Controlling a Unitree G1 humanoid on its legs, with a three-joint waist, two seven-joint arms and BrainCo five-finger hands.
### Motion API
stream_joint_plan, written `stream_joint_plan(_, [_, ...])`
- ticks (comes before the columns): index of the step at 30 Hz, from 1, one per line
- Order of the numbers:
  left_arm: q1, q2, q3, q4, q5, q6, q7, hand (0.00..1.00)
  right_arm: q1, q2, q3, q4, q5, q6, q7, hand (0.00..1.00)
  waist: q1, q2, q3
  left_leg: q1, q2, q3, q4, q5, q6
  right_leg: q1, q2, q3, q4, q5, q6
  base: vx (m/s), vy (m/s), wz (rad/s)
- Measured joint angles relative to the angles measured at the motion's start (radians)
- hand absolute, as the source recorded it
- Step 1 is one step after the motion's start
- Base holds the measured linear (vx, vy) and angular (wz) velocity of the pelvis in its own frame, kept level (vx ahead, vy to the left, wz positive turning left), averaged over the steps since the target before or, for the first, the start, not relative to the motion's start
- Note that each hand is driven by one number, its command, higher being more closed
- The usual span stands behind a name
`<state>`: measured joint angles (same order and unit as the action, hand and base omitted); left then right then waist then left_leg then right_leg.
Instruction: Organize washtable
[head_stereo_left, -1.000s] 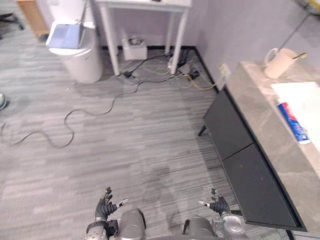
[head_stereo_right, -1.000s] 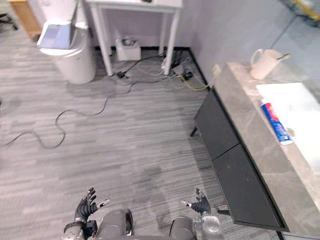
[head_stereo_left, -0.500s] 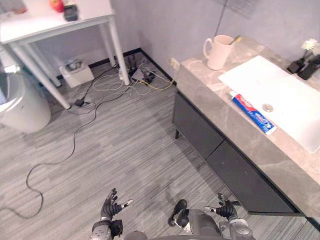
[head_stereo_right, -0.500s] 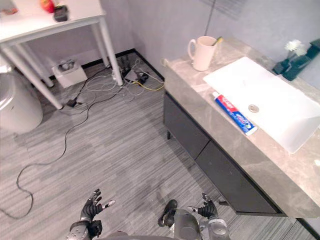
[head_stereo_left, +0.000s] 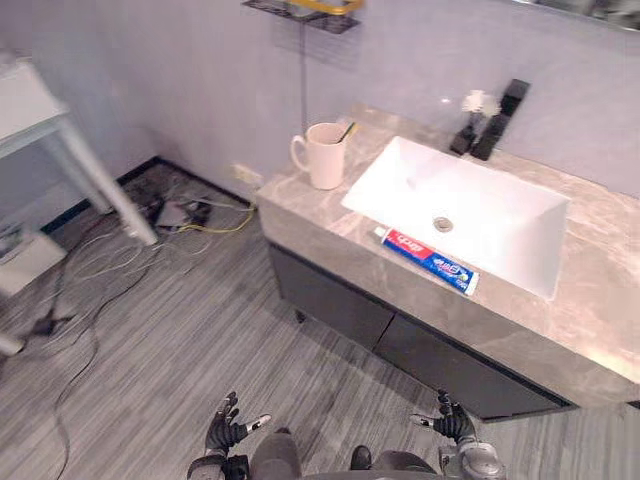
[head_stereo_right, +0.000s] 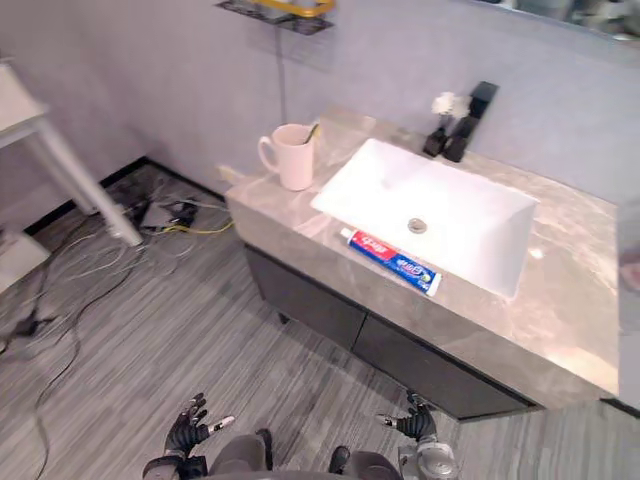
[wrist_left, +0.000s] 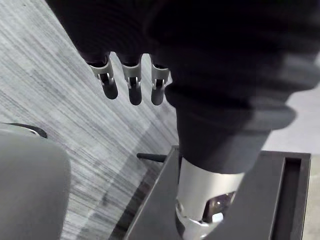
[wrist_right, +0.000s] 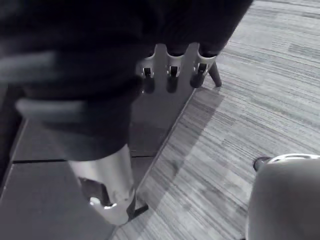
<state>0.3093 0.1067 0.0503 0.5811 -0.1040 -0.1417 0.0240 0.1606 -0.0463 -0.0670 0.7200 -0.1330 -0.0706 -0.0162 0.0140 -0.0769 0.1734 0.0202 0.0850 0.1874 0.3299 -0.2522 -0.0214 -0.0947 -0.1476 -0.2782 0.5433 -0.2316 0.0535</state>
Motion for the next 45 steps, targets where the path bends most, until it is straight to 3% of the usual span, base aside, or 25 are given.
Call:
stream_joint_plan(3, [-0.003,0.002,0.001,0.0,0.0,-0.001,0.0,0.0,-0.023,0.001,0.027,0.001,-0.018,-0.001,0.001,0.0,-0.002,0.011,0.002,0.066,-0.001,0.063,-0.03,-0.005,0.011,-0.016,-0.067,-0.14,0.085,0.021,-0.014,0.16,0.137,-0.72])
stream_joint_plan(5, [-0.009,0.011,0.006,0.001,0.0,-0.001,0.002,0.0,-0.045,0.001,0.034,0.007,-0.032,-0.001,0.002,0.0,-0.001,0.023,0.005,0.103,0.008,0.098,-0.083,-0.005,0.011,-0.021,-0.105,-0.288,0.06,-0.016,-0.016,0.17,0.098,-0.5])
stream_joint_plan(6, [-0.01,0.016,0.011,0.005,0.0,-0.001,0.002,0.0,-0.052,0.0,0.034,0.008,-0.037,0.0,0.002,0.0,-0.001,0.026,0.006,0.105,0.015,0.104,-0.09,-0.005,0.011,-0.027,-0.103,-0.308,0.036,-0.016,-0.017,0.19,0.012,-0.48])
stream_joint_plan(7, [-0.019,0.024,0.027,0.028,0.002,-0.001,0.002,0.0,-0.071,-0.004,0.033,0.009,-0.038,0.0,0.0,0.0,-0.002,0.034,0.012,0.105,0.027,0.12,-0.095,-0.005,0.01,-0.035,-0.062,-0.333,-0.119,0.022,-0.025,0.15,-0.023,-0.38])
stream_joint_plan(9, [-0.022,0.032,0.028,0.055,0.006,0.001,0.002,0.0,-0.069,-0.013,0.029,0.013,-0.042,-0.004,-0.002,0.0,-0.001,0.034,0.009,0.117,0.02,0.116,-0.094,-0.013,-0.004,-0.027,-0.037,-0.291,-0.237,0.152,-0.047,0.16,-0.041,-0.29])
stream_joint_plan(10, [-0.026,0.021,0.029,0.062,0.008,0.002,0.002,0.0,-0.07,-0.025,0.025,0.015,-0.042,-0.003,-0.001,0.0,0.002,0.046,0.009,0.128,0.028,0.117,-0.096,-0.016,-0.009,-0.008,-0.025,-0.287,-0.249,0.165,-0.05,0.2,-0.07,-0.21])
stream_joint_plan(12, [-0.027,-0.021,0.016,0.058,0.02,-0.002,-0.002,0.0,-0.061,-0.057,0.024,0.017,-0.041,-0.001,-0.001,0.0,-0.002,0.098,0.013,0.126,0.058,0.113,-0.072,-0.02,-0.016,0.033,0.017,-0.289,-0.331,0.173,-0.039,0.19,-0.076,-0.13])
stream_joint_plan(14, [-0.037,-0.023,-0.014,0.058,0.027,-0.001,-0.006,0.0,-0.055,-0.06,0.019,0.022,-0.037,0.0,-0.001,0.0,-0.004,0.11,0.009,0.082,0.082,0.109,0.024,-0.018,-0.021,0.056,0.037,-0.292,-0.374,0.174,-0.039,0.12,-0.069,0.02])
stream_joint_plan(16, [-0.048,-0.024,-0.021,0.058,0.029,-0.001,-0.015,0.0,-0.049,-0.06,0.016,0.04,-0.033,0.0,-0.002,0.0,0.002,0.105,0.012,0.024,0.118,0.109,0.191,-0.002,-0.05,0.094,0.055,-0.284,-0.414,0.171,-0.044,0.13,-0.114,-0.1])
stream_joint_plan(17, [-0.048,-0.024,-0.021,0.059,0.029,-0.001,-0.023,0.0,-0.051,-0.063,0.014,0.048,-0.028,0.002,-0.004,0.0,0.004,0.1,0.016,-0.016,0.14,0.1,0.301,-0.001,-0.083,0.129,0.062,-0.272,-0.436,0.169,-0.048,0.13,-0.058,-0.35])
stream_joint_plan(18, [-0.043,-0.024,-0.021,0.059,0.028,-0.001,-0.025,0.0,-0.057,-0.062,0.005,0.049,-0.015,0.002,-0.005,0.0,0.006,0.094,0.019,-0.028,0.141,0.081,0.312,-0.032,-0.084,0.149,0.064,-0.252,-0.441,0.166,-0.05,0.11,0.002,-0.44])
stream_joint_plan(20, [-0.046,-0.024,-0.02,0.059,0.028,-0.001,-0.024,0.0,-0.075,-0.059,-0.017,0.052,-0.006,0.003,-0.008,0.0,0.007,0.092,0.021,-0.068,0.124,0.047,0.245,-0.055,-0.07,0.15,0.057,-0.216,-0.44,0.174,-0.037,0.1,0.104,-0.59])
stream_joint_plan(22, [-0.056,-0.024,-0.02,0.059,0.027,-0.003,-0.024,0.0,-0.085,-0.062,-0.045,0.053,-0.002,0.003,-0.008,0.0,0.005,0.094,0.021,-0.099,0.089,-0.021,0.079,-0.039,-0.069,0.147,0.041,-0.186,-0.439,0.18,-0.01,0.06,0.186,-0.57])
stream_joint_plan(23, [-0.053,-0.022,-0.018,0.065,0.027,-0.005,-0.022,0.0,-0.082,-0.07,-0.051,0.063,0.004,0.003,-0.008,0.0,0.008,0.104,0.016,-0.086,0.07,-0.046,0.008,0.039,-0.05,0.151,0.042,-0.156,-0.445,0.186,0.01,0.06,0.183,-0.4])
stream_joint_plan(26, [-0.056,0.0,-0.015,0.077,0.027,-0.016,-0.018,0.0,-0.064,-0.057,-0.04,0.073,0.004,0.003,-0.007,0.0,0.005,0.056,0.002,-0.058,0.017,-0.022,-0.035,0.05,-0.032,0.168,0.01,-0.126,-0.511,0.219,0.038,0.1,0.168,-0.19])
stream_joint_plan(31, [-0.053,0.017,-0.011,0.079,0.028,-0.018,-0.017,0.0,-0.064,-0.057,-0.048,0.094,0.002,0.003,-0.025,0.0,0.006,0.051,-0.001,-0.011,-0.031,-0.019,-0.085,0.06,-0.015,0.201,-0.01,-0.098,-0.57,0.244,0.037,0.08,0.116,-0.08])
stream_joint_plan(35, [-0.053,0.017,-0.009,0.101,0.028,-0.021,-0.007,0.0,-0.069,-0.06,-0.054,0.129,-0.019,0.003,-0.029,0.0,0.005,0.065,-0.008,0.013,-0.03,-0.023,-0.121,0.065,-0.01,0.214,0.002,-0.089,-0.583,0.244,0.036,0.05,-0.019,-0.07])
stream_joint_plan(41, [-0.053,0.016,-0.008,0.127,0.03,-0.02,0.003,0.0,-0.077,-0.07,-0.06,0.146,-0.038,0.003,-0.034,0.0,0.004,0.065,-0.009,0.055,-0.032,-0.035,-0.195,0.095,-0.014,0.219,0.01,-0.078,-0.591,0.249,0.03,0.0,-0.026,-0.07])
stream_joint_plan(44, [-0.052,0.017,-0.002,0.14,0.036,-0.021,0.003,0.0,-0.085,-0.079,-0.063,0.172,-0.037,0.005,-0.038,0.0,0.004,0.059,-0.014,0.075,-0.037,-0.036,-0.218,0.104,-0.012,0.234,0.011,-0.077,-0.606,0.257,0.028,0.0,0.0,0.0])
stream_joint_plan(45, [-0.044,0.027,0.031,0.147,0.038,-0.021,0.005,0.0,-0.114,-0.103,-0.085,0.208,-0.037,0.009,-0.045,0.0,0.002,0.041,-0.044,0.115,-0.059,-0.046,-0.297,0.136,-0.009,0.243,0.005,-0.072,-0.641,0.277,0.042,0.0,0.0,0.0])
